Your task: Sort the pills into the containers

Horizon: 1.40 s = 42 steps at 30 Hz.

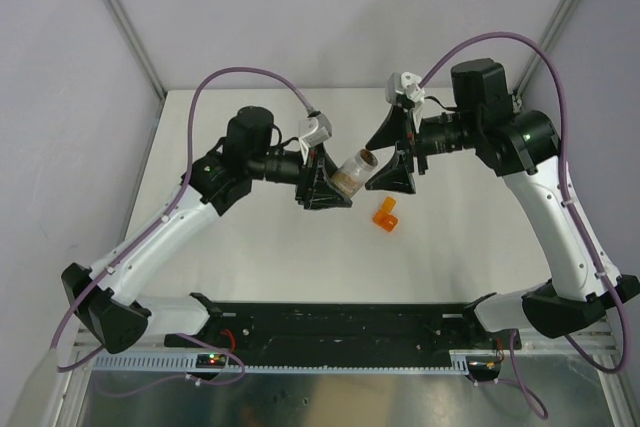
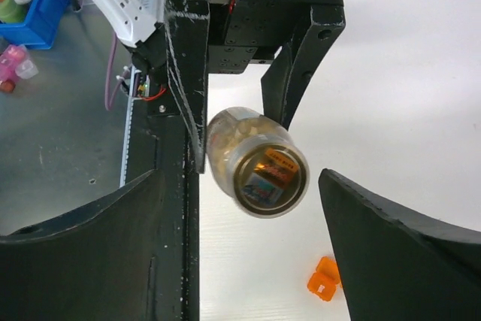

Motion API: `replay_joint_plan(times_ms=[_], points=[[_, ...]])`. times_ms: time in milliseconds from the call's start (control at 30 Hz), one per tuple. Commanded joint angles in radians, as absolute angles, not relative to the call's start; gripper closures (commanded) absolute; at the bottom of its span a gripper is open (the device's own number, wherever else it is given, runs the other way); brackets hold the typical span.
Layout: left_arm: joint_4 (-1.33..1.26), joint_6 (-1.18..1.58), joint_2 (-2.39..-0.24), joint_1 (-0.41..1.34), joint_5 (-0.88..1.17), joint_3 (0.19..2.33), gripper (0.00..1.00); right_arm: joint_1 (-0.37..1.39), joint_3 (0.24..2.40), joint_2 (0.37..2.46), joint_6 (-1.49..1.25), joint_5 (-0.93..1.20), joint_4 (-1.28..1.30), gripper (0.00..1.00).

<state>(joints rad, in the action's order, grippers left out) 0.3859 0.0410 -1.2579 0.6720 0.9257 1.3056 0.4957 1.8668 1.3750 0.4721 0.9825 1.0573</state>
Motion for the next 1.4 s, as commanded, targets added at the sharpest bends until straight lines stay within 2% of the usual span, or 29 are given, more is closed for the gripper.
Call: replay_joint_plan(times_ms=[0, 233, 467, 833, 1067, 1367], points=[[0.409, -0.043, -1.213, 0.681, 0.764, 1.339, 1.0, 0.489, 1.929, 1.361, 0.398, 0.931, 1.028, 0.09], [0.444, -0.143, -1.186, 0.733, 0.498, 1.341, 1.0, 0.406, 1.932, 1.417, 0.108, 0.846, 0.866, 0.05], [0.452, -0.162, -1.19, 0.775, 0.234, 1.35, 1.0, 0.36, 1.87, 1.495, -0.049, 0.892, 0.776, 0.06], [0.452, -0.17, -1.225, 0.809, 0.084, 1.359, 1.0, 0.376, 1.789, 1.54, -0.127, 1.002, 0.686, 0.12], [0.452, -0.178, -1.23, 0.819, 0.065, 1.36, 1.0, 0.385, 1.776, 1.55, -0.147, 1.037, 0.654, 0.2], [0.452, -0.178, -1.235, 0.828, 0.066, 1.37, 1.0, 0.407, 1.768, 1.564, -0.134, 1.03, 0.656, 0.39]])
